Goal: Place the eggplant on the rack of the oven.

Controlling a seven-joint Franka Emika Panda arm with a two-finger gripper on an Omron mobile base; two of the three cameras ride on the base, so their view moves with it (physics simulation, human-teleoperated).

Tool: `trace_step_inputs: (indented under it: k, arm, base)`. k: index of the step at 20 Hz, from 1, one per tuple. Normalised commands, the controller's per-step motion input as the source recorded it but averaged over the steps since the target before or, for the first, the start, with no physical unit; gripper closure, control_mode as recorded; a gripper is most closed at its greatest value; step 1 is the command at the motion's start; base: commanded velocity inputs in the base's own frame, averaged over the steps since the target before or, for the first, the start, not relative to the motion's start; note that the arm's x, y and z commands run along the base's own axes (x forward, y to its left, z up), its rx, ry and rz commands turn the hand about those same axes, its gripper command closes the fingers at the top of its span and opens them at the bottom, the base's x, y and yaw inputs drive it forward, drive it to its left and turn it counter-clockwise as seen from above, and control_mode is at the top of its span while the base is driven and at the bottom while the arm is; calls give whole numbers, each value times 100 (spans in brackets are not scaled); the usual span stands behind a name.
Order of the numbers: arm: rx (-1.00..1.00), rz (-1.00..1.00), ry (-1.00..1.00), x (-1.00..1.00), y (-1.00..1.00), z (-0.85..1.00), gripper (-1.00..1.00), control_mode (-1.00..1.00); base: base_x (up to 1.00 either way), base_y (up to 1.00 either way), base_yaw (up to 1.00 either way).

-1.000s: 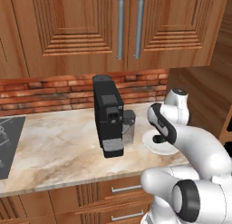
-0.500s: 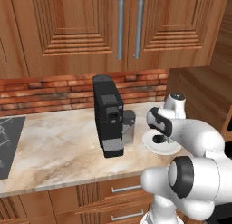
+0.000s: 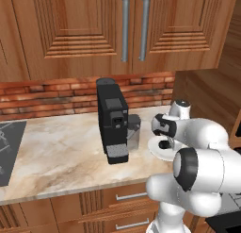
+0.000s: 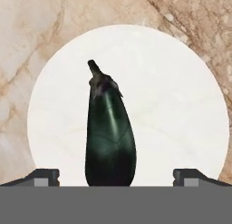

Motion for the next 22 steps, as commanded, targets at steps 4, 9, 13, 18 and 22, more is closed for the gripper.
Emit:
trace_step_inputs:
  k: [4, 9, 13, 18, 22]
  arm:
    - [0, 0, 0, 3, 0, -26, -100, -100]
    - [0, 0, 0, 7, 0, -38, -100, -100]
    - [0, 0, 0, 8, 0, -25, -100, -100]
    - [0, 0, 0, 0, 0, -6, -100, -100]
    - [0, 0, 0, 0, 0, -1, -100, -100]
  base:
    - [0, 0, 0]
    - [0, 0, 0]
    - [0, 0, 0]
    - [0, 0, 0]
    - [0, 0, 0]
